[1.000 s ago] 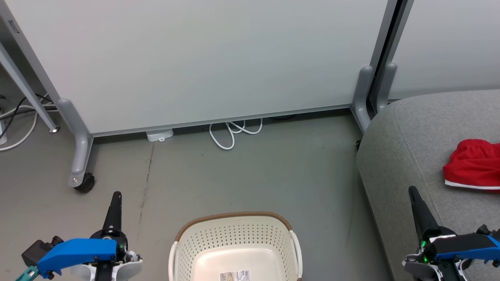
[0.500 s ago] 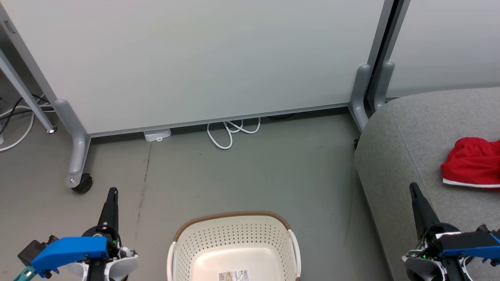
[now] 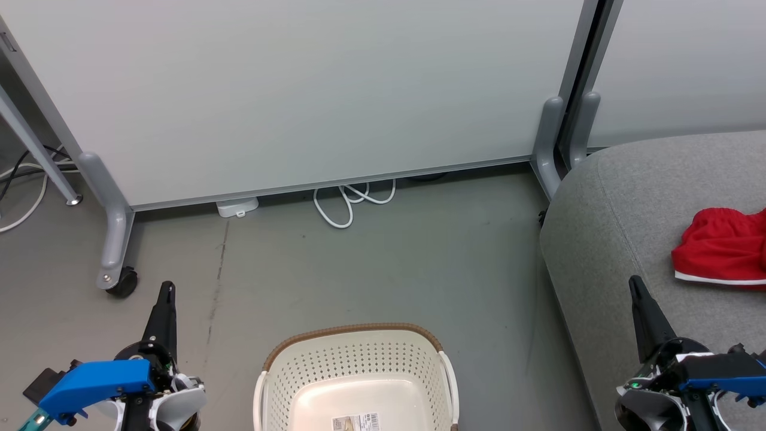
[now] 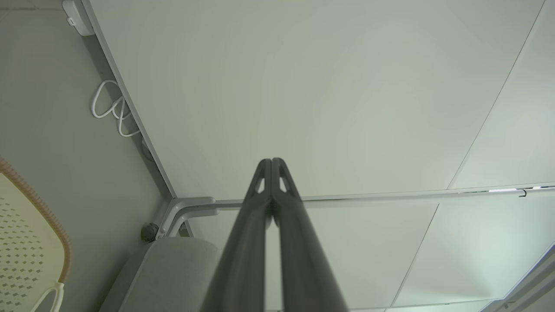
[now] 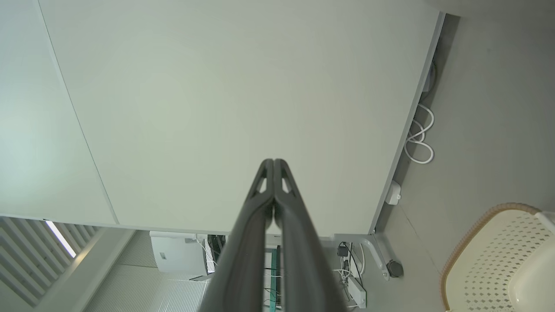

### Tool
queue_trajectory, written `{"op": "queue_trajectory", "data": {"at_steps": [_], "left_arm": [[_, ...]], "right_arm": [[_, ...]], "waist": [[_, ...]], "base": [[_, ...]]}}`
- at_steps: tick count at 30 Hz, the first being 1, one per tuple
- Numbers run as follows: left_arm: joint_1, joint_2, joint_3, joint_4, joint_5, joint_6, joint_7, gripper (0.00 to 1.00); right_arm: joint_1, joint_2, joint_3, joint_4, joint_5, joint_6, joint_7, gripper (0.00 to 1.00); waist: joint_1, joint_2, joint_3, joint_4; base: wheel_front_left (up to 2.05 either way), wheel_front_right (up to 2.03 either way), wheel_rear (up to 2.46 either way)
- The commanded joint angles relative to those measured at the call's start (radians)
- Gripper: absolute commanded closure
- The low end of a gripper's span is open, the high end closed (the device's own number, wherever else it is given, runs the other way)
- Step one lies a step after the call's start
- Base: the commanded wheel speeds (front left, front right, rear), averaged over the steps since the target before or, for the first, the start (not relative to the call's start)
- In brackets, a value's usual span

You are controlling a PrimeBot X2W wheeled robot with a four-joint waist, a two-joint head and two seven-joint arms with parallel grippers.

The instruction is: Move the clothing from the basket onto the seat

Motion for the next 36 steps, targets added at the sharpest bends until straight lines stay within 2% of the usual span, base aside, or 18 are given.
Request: {"op": "queue_trajectory", "data": {"at_steps": [1,36], "left_arm": [[-0.013,-0.002,0.005,-0.008,-0.019,-0.003,0.007,1.0],[-0.012,-0.002,0.008,-0.01,-0.033,-0.004,0.012,1.0]], "right_arm": [[-0.013,-0.006,-0.002,0.002,0.022,0.0,0.003,1.0],[-0.014,-0.006,-0.003,0.003,0.038,0.0,0.006,1.0]], "waist": [[0.0,0.0,0.0,-0.001],[0.0,0.0,0.001,-0.003]], "base": [[0.0,0.0,0.0],[0.0,0.0,0.0]]}}
